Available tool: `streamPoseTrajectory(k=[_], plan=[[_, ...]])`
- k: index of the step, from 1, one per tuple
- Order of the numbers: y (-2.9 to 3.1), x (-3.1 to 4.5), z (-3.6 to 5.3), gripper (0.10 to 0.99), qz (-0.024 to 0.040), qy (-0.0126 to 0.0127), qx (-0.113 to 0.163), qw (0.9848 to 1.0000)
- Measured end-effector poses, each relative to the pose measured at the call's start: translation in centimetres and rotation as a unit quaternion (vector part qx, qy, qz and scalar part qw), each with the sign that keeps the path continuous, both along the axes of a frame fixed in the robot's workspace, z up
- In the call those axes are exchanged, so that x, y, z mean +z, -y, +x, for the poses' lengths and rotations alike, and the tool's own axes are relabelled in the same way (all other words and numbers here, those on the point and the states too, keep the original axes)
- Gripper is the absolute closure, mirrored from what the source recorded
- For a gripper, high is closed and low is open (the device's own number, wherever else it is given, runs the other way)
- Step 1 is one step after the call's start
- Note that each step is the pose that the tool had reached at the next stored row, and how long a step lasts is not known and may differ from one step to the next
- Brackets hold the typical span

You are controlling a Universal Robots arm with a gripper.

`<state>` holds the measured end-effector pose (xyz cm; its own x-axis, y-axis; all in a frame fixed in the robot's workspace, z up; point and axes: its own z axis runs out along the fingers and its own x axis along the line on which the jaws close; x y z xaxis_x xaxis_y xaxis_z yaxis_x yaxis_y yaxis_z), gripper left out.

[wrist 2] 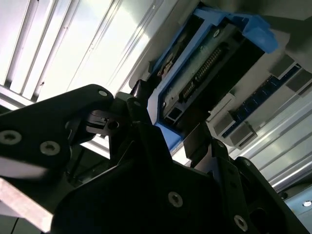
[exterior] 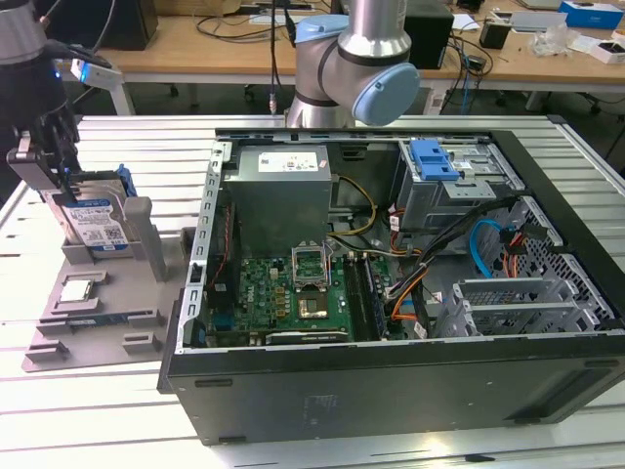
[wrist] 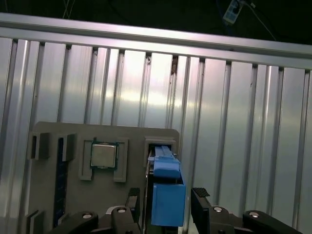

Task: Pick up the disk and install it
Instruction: 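Pick up the disk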

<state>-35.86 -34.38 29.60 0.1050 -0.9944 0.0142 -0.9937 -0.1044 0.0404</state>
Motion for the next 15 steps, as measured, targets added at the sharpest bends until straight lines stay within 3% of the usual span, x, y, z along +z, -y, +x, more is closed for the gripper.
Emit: streamPoseTrajectory(k=[3, 12, 14, 15], plan=[[-0.06, -0.79, 0.05, 0.545, -0.0001, -0.0001, 0.0, 1.0], [-0.06, -0.87, 0.07, 0.545, -0.0001, 0.0, 0.0, 1.0], [-0.06, -0.87, 0.07, 0.627, -0.0001, 0.0, 0.0, 1.0], [-0.06, -0.87, 0.08, 0.627, -0.0002, 0.0, 0.0, 1.0]])
